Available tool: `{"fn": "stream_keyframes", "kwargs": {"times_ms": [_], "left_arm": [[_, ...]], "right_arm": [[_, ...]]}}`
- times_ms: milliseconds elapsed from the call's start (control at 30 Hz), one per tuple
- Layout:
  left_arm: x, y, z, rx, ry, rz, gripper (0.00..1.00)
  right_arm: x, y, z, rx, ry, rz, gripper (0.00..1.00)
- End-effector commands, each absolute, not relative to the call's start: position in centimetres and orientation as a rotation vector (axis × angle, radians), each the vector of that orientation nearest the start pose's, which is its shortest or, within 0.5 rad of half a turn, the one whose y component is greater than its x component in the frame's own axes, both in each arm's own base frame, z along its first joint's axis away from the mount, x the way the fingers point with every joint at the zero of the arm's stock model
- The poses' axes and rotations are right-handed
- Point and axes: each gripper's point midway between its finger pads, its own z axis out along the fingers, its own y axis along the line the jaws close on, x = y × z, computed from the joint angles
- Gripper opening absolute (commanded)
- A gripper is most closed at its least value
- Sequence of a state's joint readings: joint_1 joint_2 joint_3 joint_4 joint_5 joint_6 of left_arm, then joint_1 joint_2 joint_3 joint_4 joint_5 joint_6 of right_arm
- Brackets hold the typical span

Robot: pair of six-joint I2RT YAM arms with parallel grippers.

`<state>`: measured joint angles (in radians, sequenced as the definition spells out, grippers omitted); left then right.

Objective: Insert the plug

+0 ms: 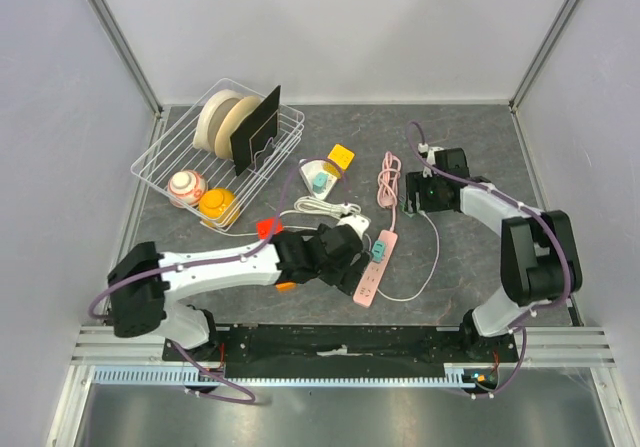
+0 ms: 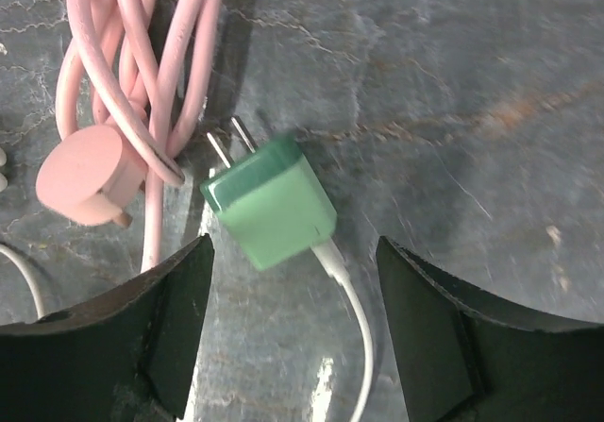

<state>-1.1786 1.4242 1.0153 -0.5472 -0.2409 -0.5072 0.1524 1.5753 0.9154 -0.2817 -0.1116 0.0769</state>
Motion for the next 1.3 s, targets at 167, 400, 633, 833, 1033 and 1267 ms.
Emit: {"fn": "stream_keyframes", "kwargs": {"times_ms": [167, 400, 633, 833, 1033, 1267], "left_arm": [[14.7, -36.9, 10.1, 0.770, 2.394, -0.398, 0.93], [13.5, -38.3, 7.0, 0.848, 2.434, -0.340, 0.93], [13.5, -39.2, 4.8, 0.865, 2.465, -0.294, 0.89], [13.7, -39.7, 3.9, 0.861, 2.481, -0.259, 0.57], [14.9, -38.5, 5.4, 0.774, 2.459, -0.171, 0.06], [19.1, -34.6, 10.5, 0.558, 2.387, -0.070, 0.02]], "right_arm": [[38.8, 9.6, 4.1, -0.307, 2.464, 0.319, 0.73], [38.2, 9.5, 2.6, -0.311, 2.508, 0.323, 0.65], [38.1, 9.4, 2.6, -0.302, 2.511, 0.321, 0.47], [38.0, 9.3, 3.3, -0.294, 2.501, 0.310, 0.31], [38.1, 8.5, 4.8, -0.255, 2.484, 0.248, 0.10], [38.8, 2.3, 9.6, 0.153, 2.396, 0.011, 0.00]]}}
